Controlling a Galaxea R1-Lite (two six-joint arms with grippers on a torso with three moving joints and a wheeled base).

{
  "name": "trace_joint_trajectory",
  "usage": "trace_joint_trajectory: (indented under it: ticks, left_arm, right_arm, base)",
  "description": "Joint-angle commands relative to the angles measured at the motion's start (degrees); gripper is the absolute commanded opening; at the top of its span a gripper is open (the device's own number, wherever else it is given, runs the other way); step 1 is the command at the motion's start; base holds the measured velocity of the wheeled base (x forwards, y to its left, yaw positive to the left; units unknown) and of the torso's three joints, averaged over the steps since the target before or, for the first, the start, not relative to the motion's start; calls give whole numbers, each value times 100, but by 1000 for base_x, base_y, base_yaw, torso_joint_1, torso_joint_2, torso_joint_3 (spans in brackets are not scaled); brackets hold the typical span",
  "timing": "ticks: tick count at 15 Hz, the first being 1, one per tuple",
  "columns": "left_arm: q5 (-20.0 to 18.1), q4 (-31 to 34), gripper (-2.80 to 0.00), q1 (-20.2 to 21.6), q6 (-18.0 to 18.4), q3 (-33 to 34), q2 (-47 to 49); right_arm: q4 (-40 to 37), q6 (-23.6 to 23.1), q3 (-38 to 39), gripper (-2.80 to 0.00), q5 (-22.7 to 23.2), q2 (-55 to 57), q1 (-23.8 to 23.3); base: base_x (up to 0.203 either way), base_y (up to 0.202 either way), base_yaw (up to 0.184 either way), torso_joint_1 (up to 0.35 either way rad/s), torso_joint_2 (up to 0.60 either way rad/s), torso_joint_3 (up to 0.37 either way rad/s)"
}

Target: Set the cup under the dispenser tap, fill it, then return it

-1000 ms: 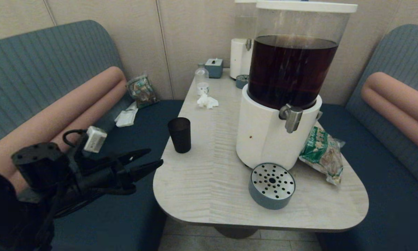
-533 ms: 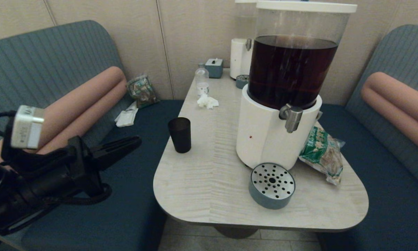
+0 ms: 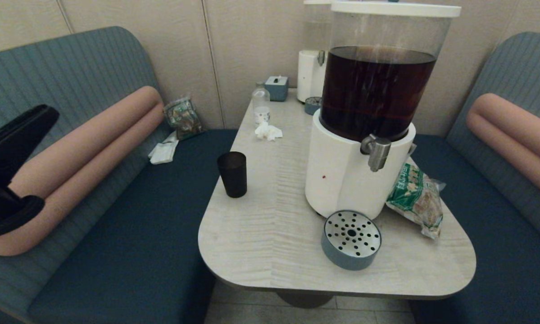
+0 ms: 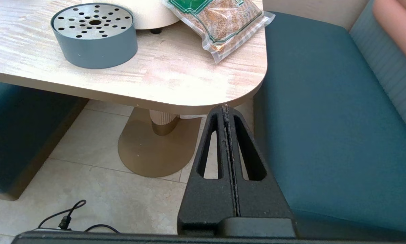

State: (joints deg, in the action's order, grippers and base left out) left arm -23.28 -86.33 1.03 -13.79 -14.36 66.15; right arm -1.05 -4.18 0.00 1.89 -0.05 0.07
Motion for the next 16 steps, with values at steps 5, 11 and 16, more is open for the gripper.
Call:
trace_joint_trajectory:
  ticks: [5,11,16]
  left_arm:
    - [343,1024,-280,360,-165,620,-2414]
    - [485,4828,-280,351,-249,369,-4981]
    - [1041,5761,-280,13,-839,94,-5415]
  right_arm:
    - [-1,-4,9,-280,4,-4,1]
    - [-1,-4,9,-280,4,-4,1]
    - [-1,-4,9,-280,4,-4,1]
  base:
    - [0,0,0,0,0,0]
    - [0,0,0,0,0,0]
    - [0,0,0,0,0,0]
